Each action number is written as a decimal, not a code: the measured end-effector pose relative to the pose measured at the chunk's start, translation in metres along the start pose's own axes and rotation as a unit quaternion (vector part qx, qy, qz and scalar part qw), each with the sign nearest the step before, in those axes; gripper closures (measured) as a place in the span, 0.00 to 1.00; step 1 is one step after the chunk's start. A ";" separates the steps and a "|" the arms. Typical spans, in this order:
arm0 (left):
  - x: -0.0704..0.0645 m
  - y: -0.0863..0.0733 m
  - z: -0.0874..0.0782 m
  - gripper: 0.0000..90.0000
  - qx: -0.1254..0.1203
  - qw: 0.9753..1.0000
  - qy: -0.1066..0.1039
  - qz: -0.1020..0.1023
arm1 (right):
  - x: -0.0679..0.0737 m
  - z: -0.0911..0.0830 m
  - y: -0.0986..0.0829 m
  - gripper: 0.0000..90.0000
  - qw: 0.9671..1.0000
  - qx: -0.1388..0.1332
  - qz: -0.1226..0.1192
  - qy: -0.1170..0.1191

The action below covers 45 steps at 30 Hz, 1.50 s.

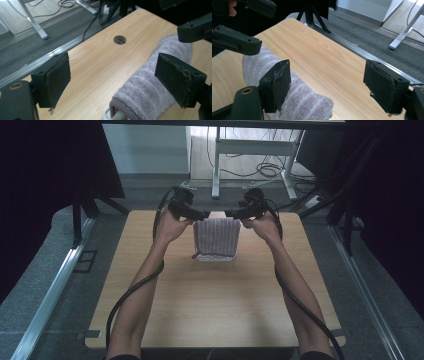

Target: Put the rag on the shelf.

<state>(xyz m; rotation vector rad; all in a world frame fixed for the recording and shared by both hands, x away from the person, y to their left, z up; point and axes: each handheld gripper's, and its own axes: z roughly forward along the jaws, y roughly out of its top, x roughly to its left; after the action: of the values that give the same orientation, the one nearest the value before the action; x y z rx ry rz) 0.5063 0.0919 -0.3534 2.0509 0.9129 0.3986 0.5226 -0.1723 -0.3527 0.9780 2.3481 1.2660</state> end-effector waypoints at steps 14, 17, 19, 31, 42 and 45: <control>-0.019 -0.033 -0.021 0.14 0.004 0.999 -0.012 0.030 | 0.026 -0.020 -0.026 0.15 0.999 0.014 -0.028 0.012; -0.022 -0.043 -0.022 0.14 0.004 0.999 -0.014 0.035 | 0.028 -0.022 -0.032 0.15 0.999 0.018 -0.031 0.009; -0.024 -0.048 -0.025 0.14 0.002 0.999 -0.018 0.033 | 0.030 -0.024 -0.037 0.15 0.999 0.017 -0.032 0.014; -0.034 -0.071 -0.041 0.13 -0.010 0.999 -0.019 0.031 | 0.035 -0.040 -0.064 0.13 0.999 0.020 -0.034 0.018; -0.050 -0.098 -0.054 0.13 -0.015 0.999 -0.028 0.037 | 0.048 -0.054 -0.087 0.12 0.999 0.022 -0.043 0.024; -0.055 -0.107 -0.057 0.13 -0.015 0.999 -0.032 0.038 | 0.052 -0.055 -0.096 0.12 0.998 0.025 -0.046 0.026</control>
<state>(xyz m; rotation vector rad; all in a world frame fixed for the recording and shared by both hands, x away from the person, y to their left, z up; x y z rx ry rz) 0.3873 0.1256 -0.4017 2.0635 0.7875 0.3842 0.4144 -0.2073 -0.3976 0.8513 2.4455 1.2180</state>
